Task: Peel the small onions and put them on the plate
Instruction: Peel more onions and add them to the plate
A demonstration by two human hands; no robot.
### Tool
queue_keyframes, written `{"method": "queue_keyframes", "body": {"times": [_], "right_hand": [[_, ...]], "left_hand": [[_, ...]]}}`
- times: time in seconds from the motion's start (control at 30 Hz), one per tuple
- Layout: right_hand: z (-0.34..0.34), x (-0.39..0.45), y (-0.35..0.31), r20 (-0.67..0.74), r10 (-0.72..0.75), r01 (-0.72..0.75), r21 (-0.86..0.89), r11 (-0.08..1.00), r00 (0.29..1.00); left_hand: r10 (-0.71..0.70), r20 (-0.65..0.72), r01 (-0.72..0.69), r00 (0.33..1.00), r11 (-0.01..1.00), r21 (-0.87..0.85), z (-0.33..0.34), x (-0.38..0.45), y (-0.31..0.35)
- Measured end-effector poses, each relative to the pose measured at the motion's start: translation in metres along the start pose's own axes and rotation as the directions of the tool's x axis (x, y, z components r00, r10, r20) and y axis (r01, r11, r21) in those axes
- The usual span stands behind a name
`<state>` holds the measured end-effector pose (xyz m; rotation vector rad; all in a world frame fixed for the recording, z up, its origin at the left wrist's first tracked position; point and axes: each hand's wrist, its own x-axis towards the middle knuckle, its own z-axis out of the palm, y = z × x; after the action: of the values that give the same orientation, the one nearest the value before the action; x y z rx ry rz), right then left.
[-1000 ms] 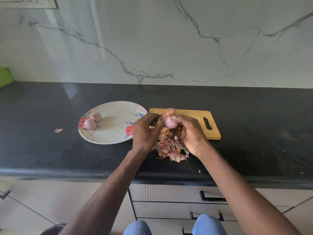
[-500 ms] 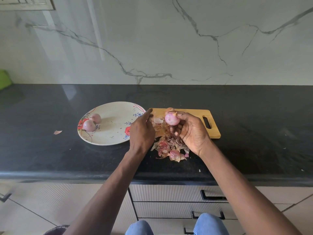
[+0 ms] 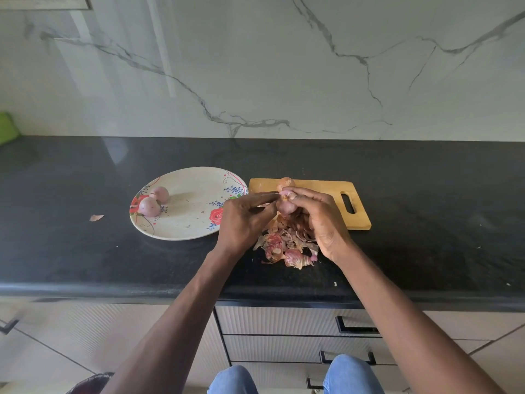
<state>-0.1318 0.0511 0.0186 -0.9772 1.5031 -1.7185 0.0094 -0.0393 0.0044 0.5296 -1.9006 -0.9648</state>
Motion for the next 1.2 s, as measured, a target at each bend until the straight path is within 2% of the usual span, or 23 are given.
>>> {"method": "queue_keyframes", "body": {"times": [0.27, 0.43, 0.77, 0.97, 1.2], "right_hand": [[-0.001, 0.002, 0.005, 0.023, -0.073, 0.075, -0.121, 0.990, 0.997], [0.000, 0.004, 0.007, 0.056, -0.112, 0.117, -0.087, 0.989, 0.992], [0.002, 0.005, 0.010, 0.098, -0.152, 0.164, -0.133, 0.977, 0.984], [0.004, 0.005, 0.010, 0.125, -0.074, 0.068, 0.050, 0.996, 0.989], [0.002, 0.006, 0.005, 0.233, -0.017, -0.060, 0.319, 0.946, 0.972]], "left_hand": [[0.050, -0.041, -0.046, 0.998, 0.994, 0.102, 0.003, -0.002, -0.004], [0.058, -0.077, -0.048, 0.995, 0.991, 0.128, 0.004, -0.004, 0.001], [-0.043, -0.173, 0.064, 0.984, 0.991, 0.121, 0.009, -0.004, 0.007], [-0.129, -0.247, 0.145, 0.960, 0.988, 0.048, 0.010, 0.001, 0.011], [-0.193, -0.293, 0.208, 0.936, 0.978, 0.020, 0.007, 0.002, 0.015]]}}
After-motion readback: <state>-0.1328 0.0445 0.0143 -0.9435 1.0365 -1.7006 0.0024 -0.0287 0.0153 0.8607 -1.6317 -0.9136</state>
